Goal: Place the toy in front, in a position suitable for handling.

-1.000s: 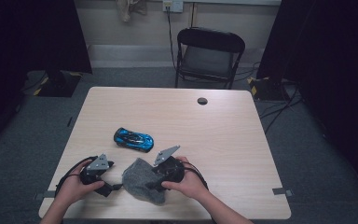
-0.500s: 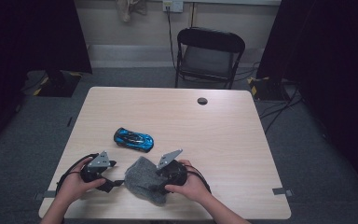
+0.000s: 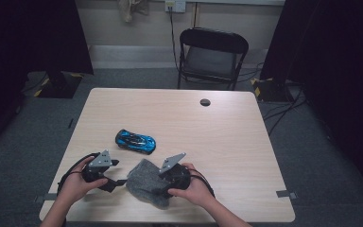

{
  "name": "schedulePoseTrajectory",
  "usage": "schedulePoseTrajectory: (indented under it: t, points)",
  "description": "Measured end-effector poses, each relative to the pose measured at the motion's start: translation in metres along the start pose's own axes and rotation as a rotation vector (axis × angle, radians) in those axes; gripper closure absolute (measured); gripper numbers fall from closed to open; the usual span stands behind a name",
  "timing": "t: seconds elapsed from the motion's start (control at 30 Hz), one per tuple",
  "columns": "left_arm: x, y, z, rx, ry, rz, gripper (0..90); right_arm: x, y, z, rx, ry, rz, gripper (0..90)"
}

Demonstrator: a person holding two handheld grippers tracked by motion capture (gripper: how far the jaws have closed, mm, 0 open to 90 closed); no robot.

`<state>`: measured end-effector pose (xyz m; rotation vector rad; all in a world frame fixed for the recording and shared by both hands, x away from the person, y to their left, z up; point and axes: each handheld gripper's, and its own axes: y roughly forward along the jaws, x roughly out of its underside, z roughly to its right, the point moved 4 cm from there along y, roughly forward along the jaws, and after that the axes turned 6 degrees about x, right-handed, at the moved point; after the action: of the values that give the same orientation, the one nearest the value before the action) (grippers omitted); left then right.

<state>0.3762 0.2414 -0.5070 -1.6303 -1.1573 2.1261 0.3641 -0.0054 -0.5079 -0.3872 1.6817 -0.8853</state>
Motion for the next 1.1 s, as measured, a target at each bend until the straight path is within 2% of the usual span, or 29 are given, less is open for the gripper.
schedulePoseTrajectory:
  t: [0.2, 0.33, 0.5, 0.73, 0.8, 0.93, 1.03, 1.1]
  points:
    - [-0.006, -0.002, -0.007, 0.006, -0.017, 0.020, 16.5, 0.003, -0.002, 0.001, 0.002, -0.003, -0.003, 33.1]
    - [-0.018, -0.004, -0.018, -0.013, -0.024, 0.043, 16.5, 0.009, 0.000, 0.001, 0.004, 0.007, 0.014, 32.6]
    - [-0.035, -0.001, -0.030, -0.043, 0.023, 0.029, 16.5, 0.011, 0.000, 0.001, 0.004, 0.007, 0.024, 32.6]
    - [-0.054, 0.013, -0.049, -0.053, 0.054, 0.002, 16.3, 0.014, 0.001, 0.001, 0.001, 0.006, 0.043, 32.5]
    - [-0.059, 0.019, -0.054, -0.057, 0.058, 0.009, 16.4, 0.014, 0.001, 0.002, -0.002, 0.009, 0.046, 32.5]
    - [-0.067, 0.029, -0.064, -0.041, 0.064, 0.028, 16.4, 0.015, 0.001, 0.002, -0.003, 0.010, 0.050, 32.5]
    - [-0.071, 0.037, -0.069, -0.034, 0.078, 0.005, 16.4, 0.015, 0.001, 0.002, -0.008, 0.015, 0.058, 32.5]
    - [-0.074, 0.043, -0.072, -0.021, 0.076, 0.008, 16.4, 0.015, 0.001, 0.003, -0.011, 0.017, 0.060, 32.5]
